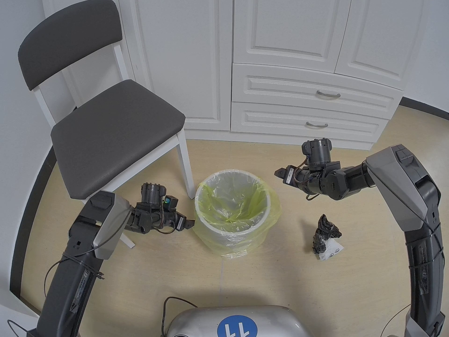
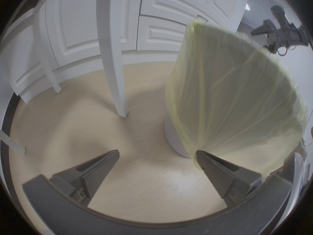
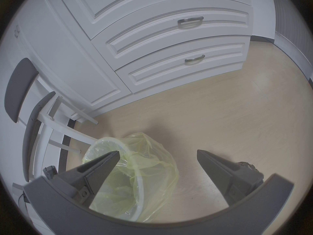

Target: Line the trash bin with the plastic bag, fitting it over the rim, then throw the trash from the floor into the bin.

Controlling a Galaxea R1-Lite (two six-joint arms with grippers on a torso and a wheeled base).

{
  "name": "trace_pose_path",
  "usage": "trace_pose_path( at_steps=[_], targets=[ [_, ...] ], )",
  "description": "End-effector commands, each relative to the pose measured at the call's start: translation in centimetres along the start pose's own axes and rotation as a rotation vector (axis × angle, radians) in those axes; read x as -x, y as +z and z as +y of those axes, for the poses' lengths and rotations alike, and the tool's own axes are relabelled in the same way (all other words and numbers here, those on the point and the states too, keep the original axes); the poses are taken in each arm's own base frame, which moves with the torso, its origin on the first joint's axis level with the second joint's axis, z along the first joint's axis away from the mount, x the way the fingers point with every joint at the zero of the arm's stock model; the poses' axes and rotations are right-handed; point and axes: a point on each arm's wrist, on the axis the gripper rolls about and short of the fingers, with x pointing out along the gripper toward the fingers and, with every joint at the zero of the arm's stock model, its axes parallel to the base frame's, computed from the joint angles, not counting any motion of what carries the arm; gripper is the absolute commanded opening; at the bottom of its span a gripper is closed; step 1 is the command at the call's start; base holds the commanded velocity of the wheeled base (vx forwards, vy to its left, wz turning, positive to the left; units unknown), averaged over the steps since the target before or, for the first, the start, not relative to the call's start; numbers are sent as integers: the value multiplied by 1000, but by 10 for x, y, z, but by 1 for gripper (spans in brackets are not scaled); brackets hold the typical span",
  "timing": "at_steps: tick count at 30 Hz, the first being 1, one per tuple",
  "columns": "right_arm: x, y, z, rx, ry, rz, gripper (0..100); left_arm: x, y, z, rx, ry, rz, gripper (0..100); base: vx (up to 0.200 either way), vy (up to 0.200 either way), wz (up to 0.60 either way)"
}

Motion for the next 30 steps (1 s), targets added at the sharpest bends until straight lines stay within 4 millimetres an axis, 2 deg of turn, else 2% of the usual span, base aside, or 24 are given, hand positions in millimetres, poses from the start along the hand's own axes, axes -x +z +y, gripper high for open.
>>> trace_pose_path(
  at_steps=[1,7,11,14,17,21,22,23,27,30],
  targets=[
    [2,-8,7,13,10,18,100,-15,-23,-5,8,-13,41,100,0,0,0],
    [5,-30,22,43,31,61,100,-15,-20,-4,37,-4,9,100,0,0,0],
    [12,-41,29,69,62,48,100,-20,-9,-7,140,20,-145,100,0,0,0],
    [25,-50,34,87,77,65,100,-20,2,-9,194,23,-261,100,0,0,0],
    [36,-52,42,146,93,71,100,-16,12,-8,187,56,-293,100,0,0,0],
    [40,-45,53,280,94,40,100,3,19,-9,192,63,-272,100,0,0,0],
    [42,-42,63,336,79,43,100,16,19,-12,198,55,-240,100,0,0,0],
    [43,-41,67,350,72,51,100,22,18,-14,199,51,-227,100,0,0,0],
    [50,-38,92,405,32,141,100,48,5,-13,147,45,-166,100,0,0,0],
    [45,-42,103,440,-14,185,100,61,-5,-14,132,59,-172,100,0,0,0]
  ],
)
